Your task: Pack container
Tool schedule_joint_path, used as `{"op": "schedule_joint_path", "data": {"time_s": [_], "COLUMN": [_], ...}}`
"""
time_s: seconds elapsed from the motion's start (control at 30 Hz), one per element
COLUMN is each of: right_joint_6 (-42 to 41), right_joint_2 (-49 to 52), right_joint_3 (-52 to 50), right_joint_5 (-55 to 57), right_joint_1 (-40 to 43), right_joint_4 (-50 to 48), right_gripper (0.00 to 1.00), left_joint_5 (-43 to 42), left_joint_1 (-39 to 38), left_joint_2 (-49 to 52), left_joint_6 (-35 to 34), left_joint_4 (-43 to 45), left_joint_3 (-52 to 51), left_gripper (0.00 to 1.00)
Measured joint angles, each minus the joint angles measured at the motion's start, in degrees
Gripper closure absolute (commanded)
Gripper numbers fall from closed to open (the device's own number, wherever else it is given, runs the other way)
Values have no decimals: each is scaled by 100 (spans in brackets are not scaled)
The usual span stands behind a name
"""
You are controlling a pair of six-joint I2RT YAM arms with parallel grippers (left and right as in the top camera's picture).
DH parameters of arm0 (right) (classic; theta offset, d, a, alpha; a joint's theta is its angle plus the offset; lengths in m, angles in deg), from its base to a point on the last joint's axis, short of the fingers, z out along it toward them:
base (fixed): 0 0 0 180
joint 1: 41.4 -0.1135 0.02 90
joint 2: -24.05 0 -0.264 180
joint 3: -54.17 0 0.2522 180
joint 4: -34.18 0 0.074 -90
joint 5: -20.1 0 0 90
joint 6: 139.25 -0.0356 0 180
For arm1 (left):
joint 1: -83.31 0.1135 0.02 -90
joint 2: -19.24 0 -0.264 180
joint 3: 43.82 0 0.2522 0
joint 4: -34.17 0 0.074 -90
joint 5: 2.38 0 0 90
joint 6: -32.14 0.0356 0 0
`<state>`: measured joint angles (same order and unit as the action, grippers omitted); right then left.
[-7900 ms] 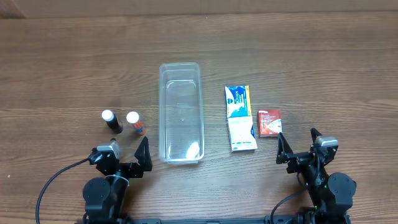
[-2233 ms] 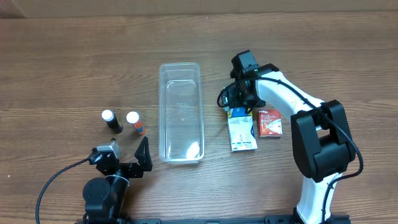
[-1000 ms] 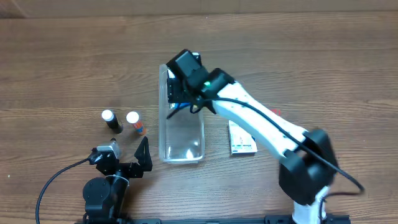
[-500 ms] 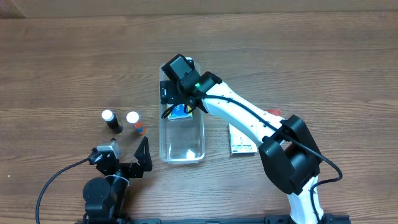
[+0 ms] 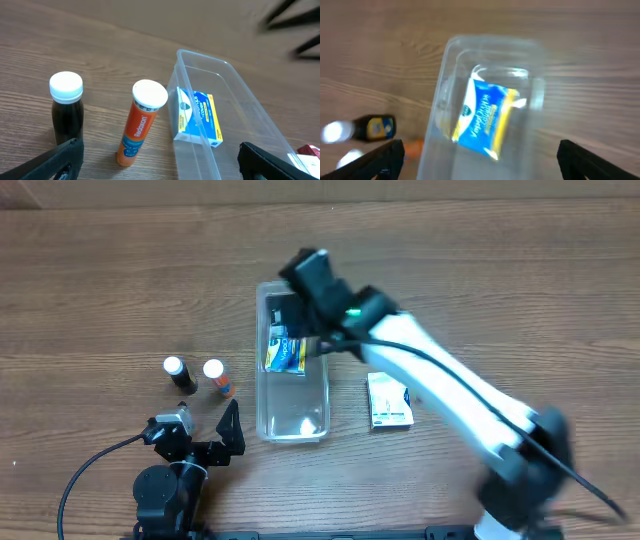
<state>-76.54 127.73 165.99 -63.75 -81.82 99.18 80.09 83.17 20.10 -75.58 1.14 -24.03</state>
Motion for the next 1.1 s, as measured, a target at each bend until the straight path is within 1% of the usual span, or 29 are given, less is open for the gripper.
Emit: {"op": "schedule_joint_path", "data": {"time_s": [0.1,0.17,0.23,0.37,0.47,0.63,0.8,0.9,1.0,1.03,1.1], "right_joint_6": [103,199,317,732,935,1132,1281,1458,1537,1530,1464], "right_joint_2": [-752,-992,-1003,-713,-448,-374,-376,-376,-376,-376,-376], "right_joint_3": [72,101,68,-522,-1287,-2420,-3119,-3480,-3748,-3810,-3871], "right_joint_5": [195,295,319,-26,-330,-662,-857,-1233,-1504,-1543,-1561], "right_joint_1": [284,592,960,1493,1613,1602,1602,1602,1602,1602,1602], "right_joint_4": [953,1572,2022,2234,2048,1333,667,267,66,24,7], "right_gripper": [0,0,0,0,0,0,0,0,0,2,10], "left_joint_5": [-2,-2,0,-2,-2,-2,0,-2,-2,-2,-2], "left_joint_1": [0,0,0,0,0,0,0,0,0,0,0], "left_joint_2": [0,0,0,0,0,0,0,0,0,0,0], "left_joint_6": [0,0,0,0,0,0,0,0,0,0,0], "left_joint_4": [0,0,0,0,0,0,0,0,0,0,0], "left_joint_3": [0,0,0,0,0,0,0,0,0,0,0], "left_gripper": [0,0,0,0,0,0,0,0,0,0,0]}}
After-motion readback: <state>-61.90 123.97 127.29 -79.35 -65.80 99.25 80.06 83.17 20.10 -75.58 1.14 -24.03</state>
